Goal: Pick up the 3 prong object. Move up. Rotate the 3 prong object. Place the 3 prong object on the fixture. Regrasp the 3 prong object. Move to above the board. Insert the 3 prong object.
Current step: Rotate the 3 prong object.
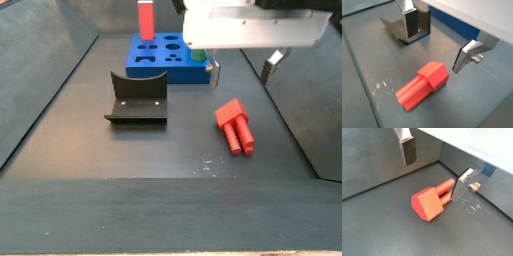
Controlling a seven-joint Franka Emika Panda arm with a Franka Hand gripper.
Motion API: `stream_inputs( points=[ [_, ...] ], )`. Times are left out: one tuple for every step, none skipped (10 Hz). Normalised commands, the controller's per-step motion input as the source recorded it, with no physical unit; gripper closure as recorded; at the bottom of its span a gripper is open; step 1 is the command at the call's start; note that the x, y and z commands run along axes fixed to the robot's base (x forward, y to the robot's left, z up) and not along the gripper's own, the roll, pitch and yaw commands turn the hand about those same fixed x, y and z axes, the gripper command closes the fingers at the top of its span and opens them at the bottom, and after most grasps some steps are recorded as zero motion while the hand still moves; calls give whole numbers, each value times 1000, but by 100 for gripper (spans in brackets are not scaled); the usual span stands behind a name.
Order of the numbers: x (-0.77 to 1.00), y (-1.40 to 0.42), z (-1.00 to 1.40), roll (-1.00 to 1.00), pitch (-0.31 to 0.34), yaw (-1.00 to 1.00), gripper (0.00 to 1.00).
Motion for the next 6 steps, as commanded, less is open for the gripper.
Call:
stream_inputs(
  points=[
    [47,3,-249,3,-2,1000,0],
    [50,2,-154,2,-3,1000,0],
    [37,-1,-70,1,-4,1000,0],
    [32,-1,-59,1,-4,1000,0],
    [33,-1,-55,1,-5,1000,0],
    [35,-1,-50,2,-5,1000,0]
  ],
)
